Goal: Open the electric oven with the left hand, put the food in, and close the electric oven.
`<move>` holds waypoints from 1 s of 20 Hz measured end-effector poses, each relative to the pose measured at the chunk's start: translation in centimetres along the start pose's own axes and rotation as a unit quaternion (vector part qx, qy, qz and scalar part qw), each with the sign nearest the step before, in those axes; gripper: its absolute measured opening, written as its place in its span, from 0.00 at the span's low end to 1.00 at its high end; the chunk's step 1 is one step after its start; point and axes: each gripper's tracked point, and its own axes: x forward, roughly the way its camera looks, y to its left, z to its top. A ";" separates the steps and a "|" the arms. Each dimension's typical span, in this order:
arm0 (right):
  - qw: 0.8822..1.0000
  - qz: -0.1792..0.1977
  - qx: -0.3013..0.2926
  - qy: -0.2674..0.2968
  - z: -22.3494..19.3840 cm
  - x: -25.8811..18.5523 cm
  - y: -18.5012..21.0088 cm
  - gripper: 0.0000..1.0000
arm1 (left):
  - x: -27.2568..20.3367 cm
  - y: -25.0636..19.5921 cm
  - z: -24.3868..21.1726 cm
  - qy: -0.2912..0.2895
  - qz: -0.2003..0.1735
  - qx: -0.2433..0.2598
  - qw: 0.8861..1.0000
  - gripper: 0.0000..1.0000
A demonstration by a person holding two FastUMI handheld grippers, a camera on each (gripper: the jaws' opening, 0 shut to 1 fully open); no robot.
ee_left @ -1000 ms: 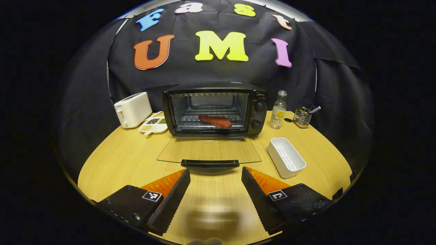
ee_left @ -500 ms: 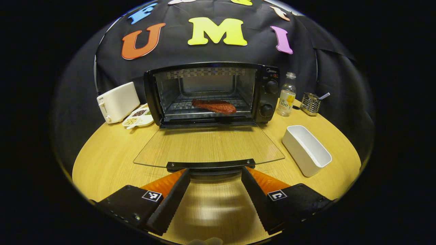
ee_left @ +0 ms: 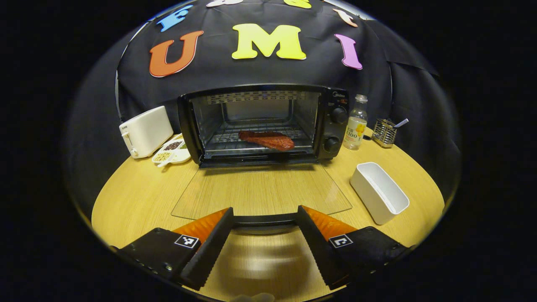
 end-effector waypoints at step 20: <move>1.000 -0.002 0.010 0.013 -1.4 -0.7 -0.8 1.00 | 0.1 1.7 -1.9 0.038 0.017 -0.016 0.999 0.97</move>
